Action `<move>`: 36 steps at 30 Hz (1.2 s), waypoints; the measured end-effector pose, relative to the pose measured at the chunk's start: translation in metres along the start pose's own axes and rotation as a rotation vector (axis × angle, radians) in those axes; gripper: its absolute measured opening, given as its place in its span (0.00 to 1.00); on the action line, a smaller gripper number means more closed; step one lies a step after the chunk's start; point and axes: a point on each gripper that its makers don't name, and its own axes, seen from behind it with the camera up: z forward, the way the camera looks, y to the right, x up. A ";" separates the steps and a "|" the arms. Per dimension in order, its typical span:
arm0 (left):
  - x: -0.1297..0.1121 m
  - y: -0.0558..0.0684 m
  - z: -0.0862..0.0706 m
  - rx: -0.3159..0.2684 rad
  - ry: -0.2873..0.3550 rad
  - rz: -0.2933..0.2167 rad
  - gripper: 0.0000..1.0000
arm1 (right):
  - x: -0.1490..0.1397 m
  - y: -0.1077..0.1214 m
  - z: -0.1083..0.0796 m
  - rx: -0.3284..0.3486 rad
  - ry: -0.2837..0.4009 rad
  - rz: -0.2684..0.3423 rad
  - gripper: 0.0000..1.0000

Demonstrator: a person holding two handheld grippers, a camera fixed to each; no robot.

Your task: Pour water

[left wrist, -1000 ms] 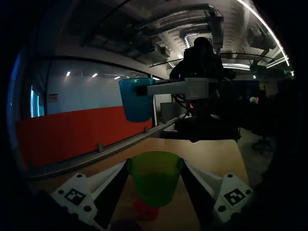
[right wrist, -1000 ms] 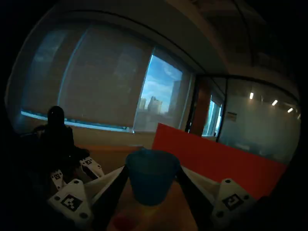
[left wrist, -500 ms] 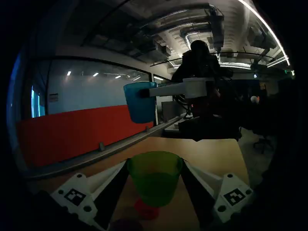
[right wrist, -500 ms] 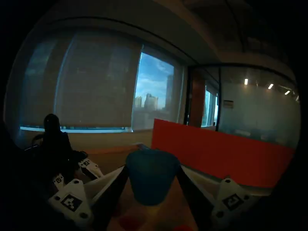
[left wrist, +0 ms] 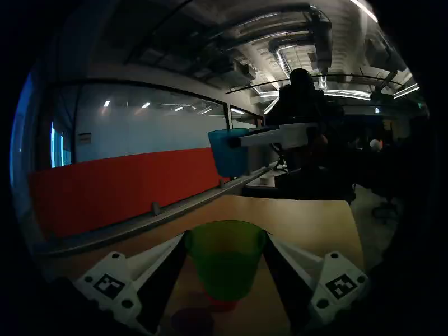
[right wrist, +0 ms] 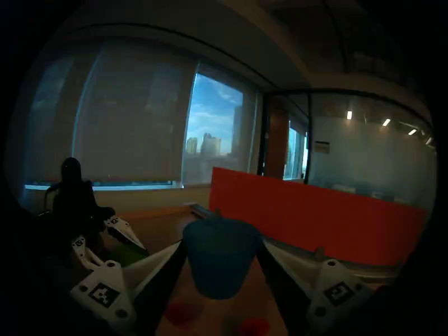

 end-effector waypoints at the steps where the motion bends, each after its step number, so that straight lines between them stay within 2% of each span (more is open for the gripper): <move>1: 0.000 0.000 0.000 0.000 -0.001 0.001 0.89 | -0.001 0.001 -0.001 -0.001 -0.001 0.001 0.90; 10: -0.013 0.009 -0.003 -0.019 -0.034 0.002 0.89 | -0.016 0.007 -0.007 -0.010 -0.026 -0.008 0.90; 23: -0.052 0.032 -0.003 -0.074 -0.161 0.044 0.89 | -0.065 0.006 -0.010 0.010 -0.122 -0.029 0.91; 36: -0.082 0.044 -0.003 -0.126 -0.265 0.049 0.89 | -0.100 0.001 -0.010 0.041 -0.187 -0.016 0.91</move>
